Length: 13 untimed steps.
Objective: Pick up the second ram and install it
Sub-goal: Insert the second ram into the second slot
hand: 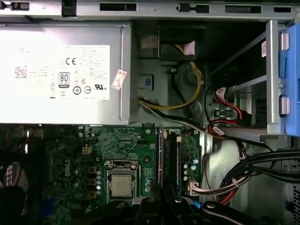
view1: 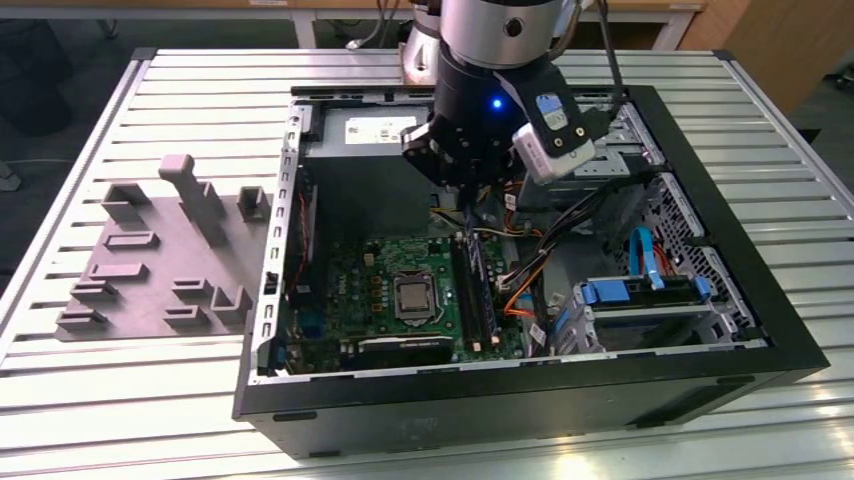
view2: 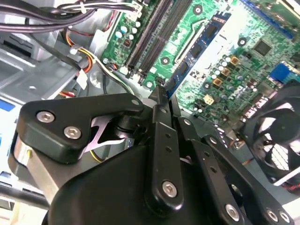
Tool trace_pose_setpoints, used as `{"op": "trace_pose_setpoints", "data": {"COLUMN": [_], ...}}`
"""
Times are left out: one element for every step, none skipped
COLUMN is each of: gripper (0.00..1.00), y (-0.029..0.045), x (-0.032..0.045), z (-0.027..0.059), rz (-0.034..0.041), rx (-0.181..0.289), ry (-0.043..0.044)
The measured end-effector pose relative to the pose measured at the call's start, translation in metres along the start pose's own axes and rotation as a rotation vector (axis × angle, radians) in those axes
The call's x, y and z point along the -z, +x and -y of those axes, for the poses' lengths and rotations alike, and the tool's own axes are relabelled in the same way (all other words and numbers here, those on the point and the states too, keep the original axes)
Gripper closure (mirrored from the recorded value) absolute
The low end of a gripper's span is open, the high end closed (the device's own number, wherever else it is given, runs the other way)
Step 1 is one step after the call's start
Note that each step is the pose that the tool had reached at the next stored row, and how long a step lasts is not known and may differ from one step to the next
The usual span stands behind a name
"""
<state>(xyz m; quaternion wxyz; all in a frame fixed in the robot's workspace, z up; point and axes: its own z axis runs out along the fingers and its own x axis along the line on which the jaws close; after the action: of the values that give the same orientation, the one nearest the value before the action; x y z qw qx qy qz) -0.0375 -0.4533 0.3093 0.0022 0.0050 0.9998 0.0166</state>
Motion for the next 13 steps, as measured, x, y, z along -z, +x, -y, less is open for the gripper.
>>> {"op": "trace_pose_setpoints", "data": {"gripper": [0.86, 0.86, 0.86, 0.86, 0.86, 0.86, 0.86, 0.86, 0.86, 0.86, 0.86, 0.86, 0.86], "y": [-0.0016, -0.0032, -0.0043, -0.0047, -0.0047, -0.0047, -0.0047, -0.0047, -0.0048, -0.0047, -0.0048, -0.0049, -0.005], "x": [-0.0018, -0.0036, -0.0056, -0.0074, -0.0088, -0.0092, -0.0091, -0.0092, -0.0092, -0.0093, -0.0104, -0.0121, -0.0138], "z": [0.0001, 0.0001, 0.0001, 0.0002, 0.0002, 0.0002, 0.0003, 0.0003, 0.0003, 0.0003, 0.0003, 0.0003, 0.0004], "rz": [0.0001, 0.0001, 0.0002, 0.0002, 0.0003, 0.0003, 0.0003, 0.0003, 0.0003, 0.0002, 0.0004, -0.0002, -0.0006], "rx": [-0.001, -0.003, -0.004, -0.006, -0.008, -0.009, -0.009, -0.009, -0.009, -0.009, -0.009, -0.009, -0.009], "ry": [-0.0003, -0.0003, -0.0004, -0.0003, -0.0003, -0.0002, -0.0002, -0.0001, -0.0001, -0.0002, -0.0006, -0.0004, -0.0003]}}
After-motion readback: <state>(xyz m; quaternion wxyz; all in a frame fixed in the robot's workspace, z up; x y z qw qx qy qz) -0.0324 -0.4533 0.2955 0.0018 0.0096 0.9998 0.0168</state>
